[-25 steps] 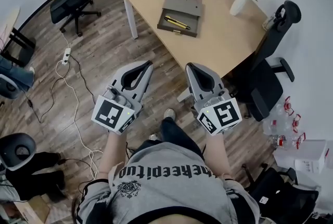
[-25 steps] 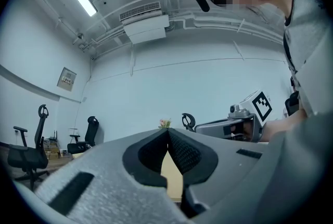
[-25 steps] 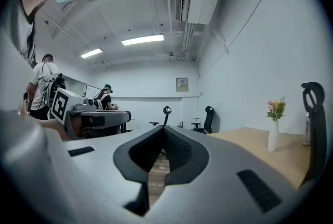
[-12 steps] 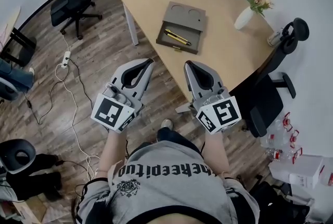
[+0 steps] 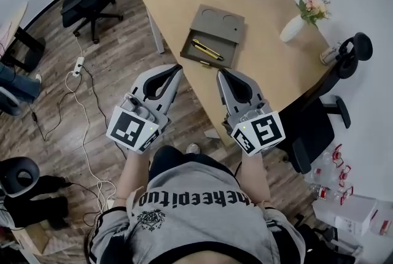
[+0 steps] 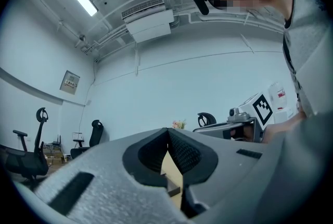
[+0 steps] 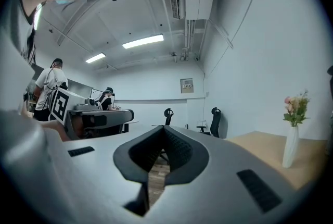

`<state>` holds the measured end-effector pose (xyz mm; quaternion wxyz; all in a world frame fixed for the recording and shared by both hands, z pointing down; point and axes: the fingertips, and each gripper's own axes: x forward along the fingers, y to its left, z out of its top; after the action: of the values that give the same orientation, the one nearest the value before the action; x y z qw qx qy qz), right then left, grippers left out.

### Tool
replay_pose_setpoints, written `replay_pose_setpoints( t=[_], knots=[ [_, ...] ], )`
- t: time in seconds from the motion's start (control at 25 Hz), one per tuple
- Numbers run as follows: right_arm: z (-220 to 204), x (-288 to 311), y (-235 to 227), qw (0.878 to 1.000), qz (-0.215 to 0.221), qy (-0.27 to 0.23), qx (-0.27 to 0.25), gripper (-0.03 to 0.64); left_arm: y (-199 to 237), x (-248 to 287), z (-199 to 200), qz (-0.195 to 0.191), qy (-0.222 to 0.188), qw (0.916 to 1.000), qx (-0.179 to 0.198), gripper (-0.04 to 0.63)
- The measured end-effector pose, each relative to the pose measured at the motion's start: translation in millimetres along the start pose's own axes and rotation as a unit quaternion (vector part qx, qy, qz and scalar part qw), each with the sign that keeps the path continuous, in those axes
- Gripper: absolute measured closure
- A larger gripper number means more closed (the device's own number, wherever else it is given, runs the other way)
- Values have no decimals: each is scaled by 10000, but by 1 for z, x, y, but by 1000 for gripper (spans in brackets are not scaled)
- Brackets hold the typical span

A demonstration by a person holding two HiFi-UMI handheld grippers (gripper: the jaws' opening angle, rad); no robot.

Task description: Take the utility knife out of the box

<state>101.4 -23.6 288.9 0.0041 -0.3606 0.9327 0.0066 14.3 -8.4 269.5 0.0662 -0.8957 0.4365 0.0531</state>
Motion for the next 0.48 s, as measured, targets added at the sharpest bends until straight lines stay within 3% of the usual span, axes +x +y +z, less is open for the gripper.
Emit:
replay_pose_setpoints(
  t=[0.48],
  knots=[
    [-3,23,-31,9998,-158,-9,79,611,23,29,-11,-105,92,9999,-23,578]
  ],
)
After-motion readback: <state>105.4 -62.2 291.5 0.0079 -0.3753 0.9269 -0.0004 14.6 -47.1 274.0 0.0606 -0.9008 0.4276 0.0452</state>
